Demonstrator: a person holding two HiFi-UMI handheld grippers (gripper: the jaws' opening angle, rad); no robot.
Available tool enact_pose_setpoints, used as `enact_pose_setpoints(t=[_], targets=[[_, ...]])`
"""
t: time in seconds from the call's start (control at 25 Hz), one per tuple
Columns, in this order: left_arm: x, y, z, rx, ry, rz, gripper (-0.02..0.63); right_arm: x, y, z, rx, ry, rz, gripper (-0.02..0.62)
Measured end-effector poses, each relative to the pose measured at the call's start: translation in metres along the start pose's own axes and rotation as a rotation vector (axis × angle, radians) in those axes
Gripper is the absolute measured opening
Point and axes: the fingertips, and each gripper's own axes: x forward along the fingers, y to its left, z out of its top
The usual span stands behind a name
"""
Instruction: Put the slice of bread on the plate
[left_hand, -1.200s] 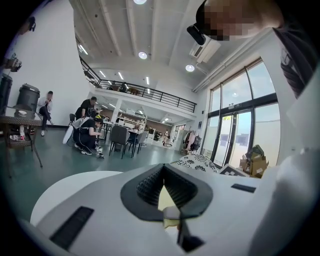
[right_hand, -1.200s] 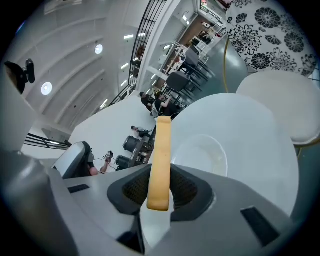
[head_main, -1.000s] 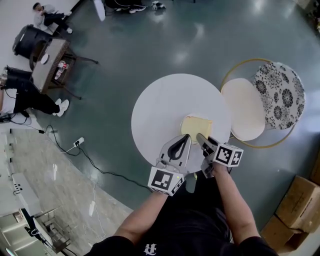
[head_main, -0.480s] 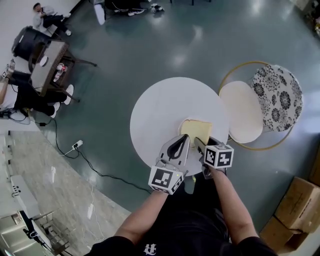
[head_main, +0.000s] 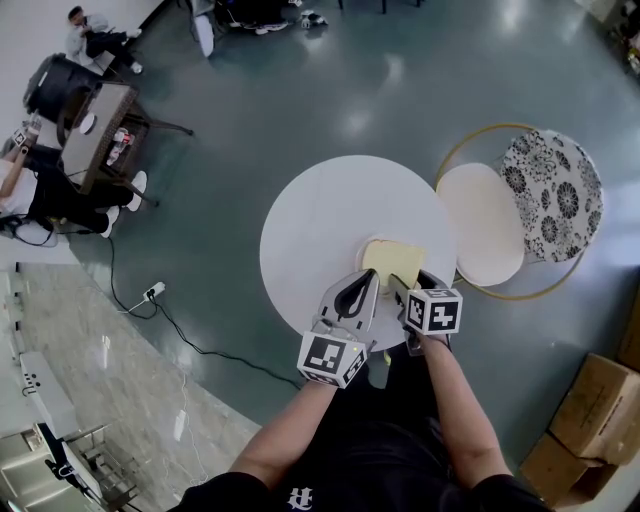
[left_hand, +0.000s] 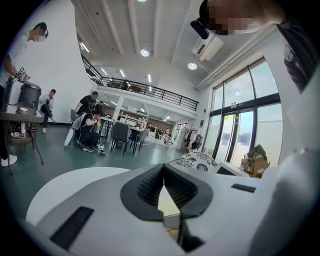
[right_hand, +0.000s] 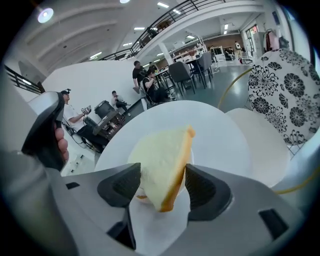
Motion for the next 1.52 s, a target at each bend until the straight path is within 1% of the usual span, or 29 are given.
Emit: enact_pose_setpoints(t=[0.12, 0.28, 0.36, 0.44, 0.56, 0.68, 0.84, 0.96, 1.0, 1.08, 1.16, 1.32, 1.44, 1.52], targets=[[-0.001, 0.000, -0.002, 0.001, 0.006, 0.003, 0.006, 0.001, -0.004, -0.001, -0.028, 0.000, -0.032, 0.287], [-0.002, -0.003, -0.001, 0.008, 0.010, 0.005, 0.006, 0.002, -0.009, -0.004, -0.065, 0.004, -0.066, 0.288], [-0.003, -0.005, 0.001, 0.010, 0.013, 0.005, 0.006, 0.000, -0.010, -0.004, -0.082, 0.001, -0.079, 0.299], [-0.005, -0.006, 0.003, 0.011, 0.018, 0.006, 0.006, -0.003, -0.012, -0.002, -0.083, -0.024, -0.082, 0.318], [-0.008, -0.010, 0.005, 0.013, 0.029, 0.005, 0.006, -0.017, -0.012, 0.009, -0.056, -0.108, -0.074, 0.319], [-0.013, -0.017, 0.011, 0.017, 0.040, 0.003, 0.006, -0.038, -0.006, 0.022, -0.055, -0.175, -0.056, 0.319], [-0.022, -0.030, 0.028, 0.024, 0.050, -0.006, 0.006, -0.068, 0.018, 0.037, -0.083, -0.208, -0.004, 0.318], [-0.029, -0.040, 0.044, 0.030, 0.050, -0.018, 0.006, -0.095, 0.044, 0.051, -0.123, -0.225, 0.055, 0.313], [-0.032, -0.044, 0.050, 0.033, 0.050, -0.021, 0.006, -0.106, 0.054, 0.056, -0.140, -0.236, 0.079, 0.284], [-0.037, -0.052, 0.063, 0.040, 0.052, -0.025, 0.006, -0.131, 0.073, 0.066, -0.186, -0.264, 0.117, 0.245], [-0.043, -0.060, 0.079, 0.049, 0.052, -0.029, 0.006, -0.158, 0.092, 0.078, -0.236, -0.301, 0.136, 0.202], [-0.059, -0.078, 0.106, 0.064, 0.053, -0.050, 0.006, -0.210, 0.122, 0.098, -0.290, -0.390, 0.157, 0.140], [-0.071, -0.091, 0.120, 0.077, 0.058, -0.066, 0.006, -0.242, 0.139, 0.108, -0.317, -0.449, 0.162, 0.115], [-0.078, -0.099, 0.130, 0.079, 0.053, -0.069, 0.006, -0.260, 0.147, 0.113, -0.329, -0.482, 0.161, 0.087]])
